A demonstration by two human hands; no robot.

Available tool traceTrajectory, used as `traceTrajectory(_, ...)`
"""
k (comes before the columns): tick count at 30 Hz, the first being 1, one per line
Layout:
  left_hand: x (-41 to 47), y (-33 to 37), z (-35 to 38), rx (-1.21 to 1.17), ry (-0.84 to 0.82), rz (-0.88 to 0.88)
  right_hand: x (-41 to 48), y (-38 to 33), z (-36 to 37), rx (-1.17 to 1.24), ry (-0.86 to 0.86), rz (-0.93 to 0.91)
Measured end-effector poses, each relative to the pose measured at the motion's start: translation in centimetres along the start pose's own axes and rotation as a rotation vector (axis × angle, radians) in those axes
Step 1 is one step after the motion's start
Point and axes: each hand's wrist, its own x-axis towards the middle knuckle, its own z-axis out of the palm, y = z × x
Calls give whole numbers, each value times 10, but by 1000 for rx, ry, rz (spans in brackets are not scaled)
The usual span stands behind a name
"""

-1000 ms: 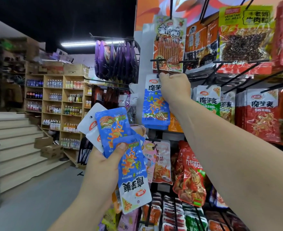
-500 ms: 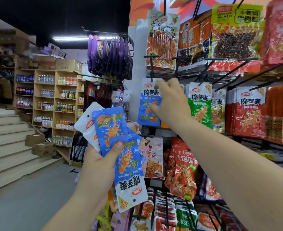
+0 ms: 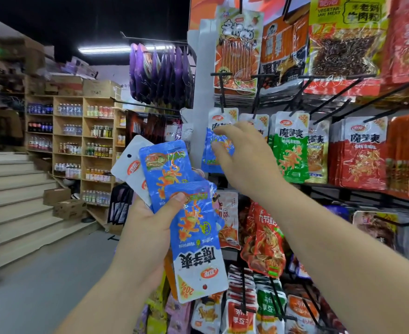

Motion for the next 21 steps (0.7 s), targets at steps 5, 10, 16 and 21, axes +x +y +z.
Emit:
traceTrajectory(5,-13,-6,1,-68,57,28,-109,-44,-13,669,-51,297)
traceTrajectory(10,-39,-38,-12,-32,148,-53,-191,-40,20,660,-234,419)
traceTrajectory(16,-81,-69,-41,86,191,-192,-247,-31,44,727,-406,526)
traceTrajectory(21,-104,-78,-54,29,263,-363,-276,-31,47,797,-491,560)
